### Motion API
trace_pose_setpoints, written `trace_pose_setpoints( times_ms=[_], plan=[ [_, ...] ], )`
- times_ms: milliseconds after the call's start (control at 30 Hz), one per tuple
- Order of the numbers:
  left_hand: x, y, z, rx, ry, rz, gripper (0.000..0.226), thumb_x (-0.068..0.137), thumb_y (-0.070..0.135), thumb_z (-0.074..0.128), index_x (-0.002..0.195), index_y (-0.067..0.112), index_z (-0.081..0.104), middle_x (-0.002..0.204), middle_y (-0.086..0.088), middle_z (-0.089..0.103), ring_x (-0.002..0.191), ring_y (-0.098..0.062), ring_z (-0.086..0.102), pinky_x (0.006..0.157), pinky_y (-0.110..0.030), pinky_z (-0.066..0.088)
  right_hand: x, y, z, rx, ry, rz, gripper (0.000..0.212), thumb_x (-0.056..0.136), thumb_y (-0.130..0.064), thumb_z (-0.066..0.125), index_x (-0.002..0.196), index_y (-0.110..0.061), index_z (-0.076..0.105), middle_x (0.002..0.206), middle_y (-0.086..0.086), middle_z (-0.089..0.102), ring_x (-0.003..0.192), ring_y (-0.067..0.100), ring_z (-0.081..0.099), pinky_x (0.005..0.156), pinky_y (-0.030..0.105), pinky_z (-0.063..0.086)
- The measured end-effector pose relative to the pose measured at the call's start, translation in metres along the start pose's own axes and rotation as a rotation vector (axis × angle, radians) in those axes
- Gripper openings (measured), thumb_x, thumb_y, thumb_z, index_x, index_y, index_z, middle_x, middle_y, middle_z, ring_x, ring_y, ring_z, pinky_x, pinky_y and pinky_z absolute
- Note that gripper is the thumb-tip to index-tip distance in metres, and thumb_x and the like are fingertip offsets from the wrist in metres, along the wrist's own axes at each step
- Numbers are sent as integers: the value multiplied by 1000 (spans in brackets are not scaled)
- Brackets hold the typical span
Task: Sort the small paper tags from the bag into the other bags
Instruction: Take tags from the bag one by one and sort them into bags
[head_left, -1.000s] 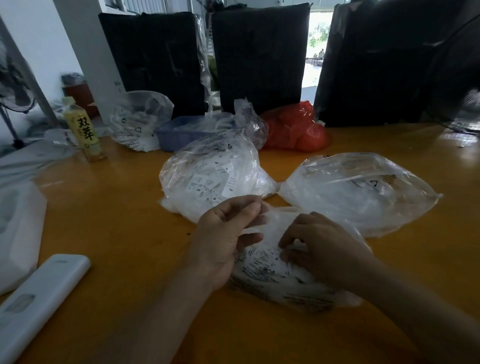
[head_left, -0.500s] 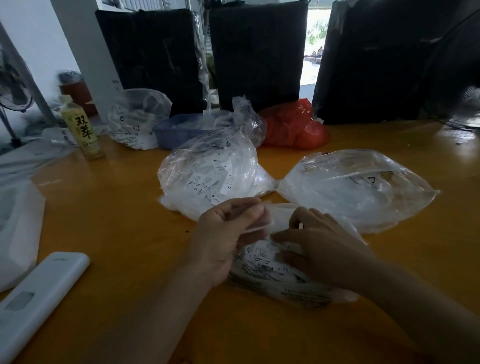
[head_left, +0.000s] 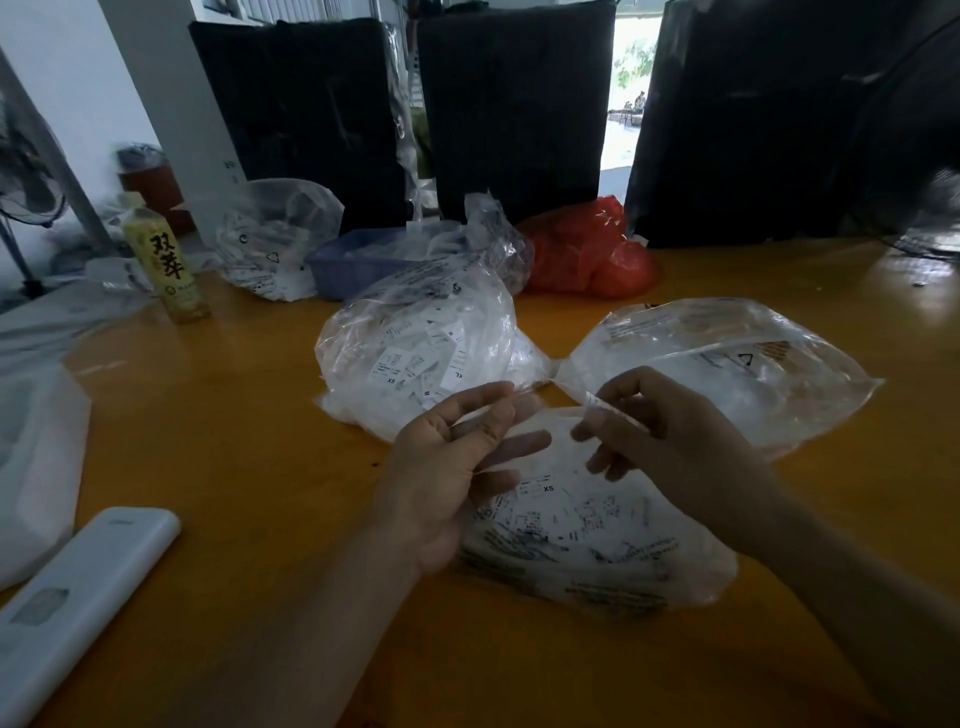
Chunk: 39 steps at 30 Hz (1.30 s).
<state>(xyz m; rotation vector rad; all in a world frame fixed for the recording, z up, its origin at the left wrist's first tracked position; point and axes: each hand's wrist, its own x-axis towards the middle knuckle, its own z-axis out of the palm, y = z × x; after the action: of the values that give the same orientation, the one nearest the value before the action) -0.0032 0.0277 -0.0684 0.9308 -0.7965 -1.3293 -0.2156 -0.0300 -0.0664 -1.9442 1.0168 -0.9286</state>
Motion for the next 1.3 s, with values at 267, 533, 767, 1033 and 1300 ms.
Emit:
trace_pose_setpoints(
  times_ms=[267, 533, 767, 1033, 1300],
  plan=[
    [4, -6, 0, -82, -34, -26, 27, 77, 16, 79, 101, 4, 82, 111, -20, 77, 102, -31, 77, 77, -24, 62, 0, -1, 1, 332, -60, 101, 29, 94, -52, 55, 111, -39, 74, 74, -3, 55, 68, 18, 54, 74, 38, 48],
    [3, -8, 1, -72, -24, -27, 25, 81, 17, 77, 103, 4, 82, 110, -20, 78, 102, -31, 77, 76, -24, 62, 0, 0, 3, 391, 22, 73, 32, 99, -32, 50, 118, -40, 74, 77, 6, 58, 75, 25, 49, 79, 42, 45],
    [2, -8, 3, -61, -26, -41, 27, 80, 13, 77, 104, 2, 81, 110, -21, 77, 101, -31, 77, 76, -24, 63, -3, -5, 2, 379, 149, 2, 27, 95, -16, 68, 118, -31, 72, 95, 3, 77, 87, 24, 76, 90, 42, 60],
    [2, -8, 5, -40, -44, -48, 21, 81, 12, 75, 99, 4, 83, 109, -21, 78, 101, -30, 77, 75, -23, 62, -7, -11, 9, 205, 160, -39, 27, 89, -22, 74, 113, -29, 67, 85, 0, 78, 79, 13, 77, 78, 38, 63],
    [1, -8, 5, -28, -45, -38, 27, 77, 17, 80, 101, 6, 82, 110, -19, 78, 102, -29, 77, 76, -23, 62, -7, -10, 12, -18, 221, -93, 31, 91, -22, 74, 104, -47, 61, 85, -22, 75, 74, -3, 73, 68, 11, 55]
  ],
)
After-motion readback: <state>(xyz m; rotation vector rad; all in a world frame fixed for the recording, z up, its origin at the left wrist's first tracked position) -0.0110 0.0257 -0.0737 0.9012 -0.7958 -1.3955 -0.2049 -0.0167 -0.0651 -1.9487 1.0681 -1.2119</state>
